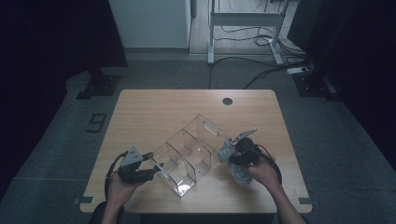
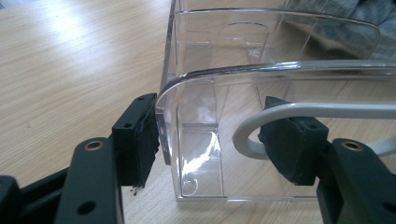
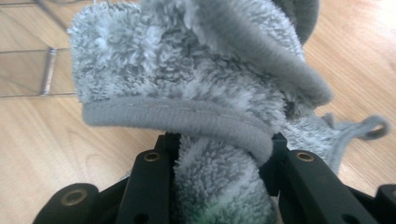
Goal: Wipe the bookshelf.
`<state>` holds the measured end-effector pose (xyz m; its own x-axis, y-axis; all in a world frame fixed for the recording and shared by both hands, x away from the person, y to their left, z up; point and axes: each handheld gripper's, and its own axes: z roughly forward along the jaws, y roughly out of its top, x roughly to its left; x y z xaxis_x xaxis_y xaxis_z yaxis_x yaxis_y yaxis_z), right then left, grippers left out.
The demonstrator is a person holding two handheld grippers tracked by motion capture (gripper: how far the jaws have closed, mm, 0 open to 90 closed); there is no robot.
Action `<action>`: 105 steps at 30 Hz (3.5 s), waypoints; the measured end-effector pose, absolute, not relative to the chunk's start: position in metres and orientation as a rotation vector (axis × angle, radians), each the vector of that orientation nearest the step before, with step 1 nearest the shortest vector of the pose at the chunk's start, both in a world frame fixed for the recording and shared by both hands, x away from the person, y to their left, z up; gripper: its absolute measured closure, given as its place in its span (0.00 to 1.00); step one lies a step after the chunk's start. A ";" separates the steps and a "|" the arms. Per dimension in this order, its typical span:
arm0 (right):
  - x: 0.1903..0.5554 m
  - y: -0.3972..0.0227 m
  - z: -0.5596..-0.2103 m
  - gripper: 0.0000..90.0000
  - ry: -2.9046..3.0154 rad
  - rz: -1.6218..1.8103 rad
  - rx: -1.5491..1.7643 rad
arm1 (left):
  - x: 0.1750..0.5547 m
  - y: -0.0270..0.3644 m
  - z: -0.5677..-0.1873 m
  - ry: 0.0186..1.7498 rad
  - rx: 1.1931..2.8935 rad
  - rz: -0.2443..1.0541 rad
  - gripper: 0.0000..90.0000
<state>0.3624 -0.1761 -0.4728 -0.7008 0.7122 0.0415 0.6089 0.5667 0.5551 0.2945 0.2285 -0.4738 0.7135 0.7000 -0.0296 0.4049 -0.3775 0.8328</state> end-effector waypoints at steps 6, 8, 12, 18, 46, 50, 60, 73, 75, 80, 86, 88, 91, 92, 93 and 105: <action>0.352 -0.180 -0.456 0.72 2.615 0.853 1.095 | 0.294 0.228 -0.474 0.833 2.022 0.413 0.48; 0.349 -0.180 -0.451 0.72 2.619 0.857 1.085 | 0.294 0.229 -0.474 0.832 2.020 0.411 0.48; 0.343 -0.178 -0.438 0.72 2.619 0.873 1.072 | 0.294 0.228 -0.474 0.834 2.020 0.413 0.49; 0.342 -0.168 -0.418 0.71 2.625 0.899 1.021 | 0.294 0.228 -0.474 0.834 2.023 0.415 0.49; 0.394 -0.072 -0.374 0.71 2.648 0.936 0.864 | 0.294 0.227 -0.473 0.837 2.029 0.423 0.49; 0.402 -0.059 -0.377 0.71 2.649 0.936 0.857 | 0.294 0.227 -0.473 0.839 2.030 0.424 0.49; 0.418 -0.031 -0.392 0.70 2.660 0.893 0.842 | 0.294 0.227 -0.473 0.838 2.029 0.423 0.49; 0.428 -0.013 -0.411 0.72 2.677 0.773 0.848 | 0.293 0.225 -0.472 0.848 2.035 0.428 0.49; 0.427 -0.014 -0.410 0.72 2.680 0.766 0.836 | 0.293 0.225 -0.472 0.851 2.036 0.430 0.49; 0.423 -0.020 -0.410 0.71 2.692 0.770 0.829 | 0.293 0.225 -0.472 0.858 2.036 0.430 0.49; 0.412 -0.033 -0.410 0.71 2.696 0.777 0.832 | 0.294 0.225 -0.473 0.859 2.032 0.428 0.49; 0.409 -0.036 -0.410 0.70 2.698 0.778 0.827 | 0.294 0.225 -0.473 0.859 2.032 0.428 0.49; 0.403 -0.044 -0.411 0.70 2.702 0.790 0.832 | 0.294 0.225 -0.473 0.857 2.034 0.427 0.49; 0.402 -0.045 -0.411 0.70 2.701 0.794 0.833 | 0.294 0.225 -0.473 0.857 2.034 0.427 0.49; 0.400 -0.049 -0.411 0.70 2.707 0.799 0.830 | 0.294 0.225 -0.473 0.857 2.034 0.428 0.49; 0.377 -0.077 -0.417 0.70 2.710 0.841 0.845 | 0.294 0.225 -0.473 0.857 2.032 0.427 0.49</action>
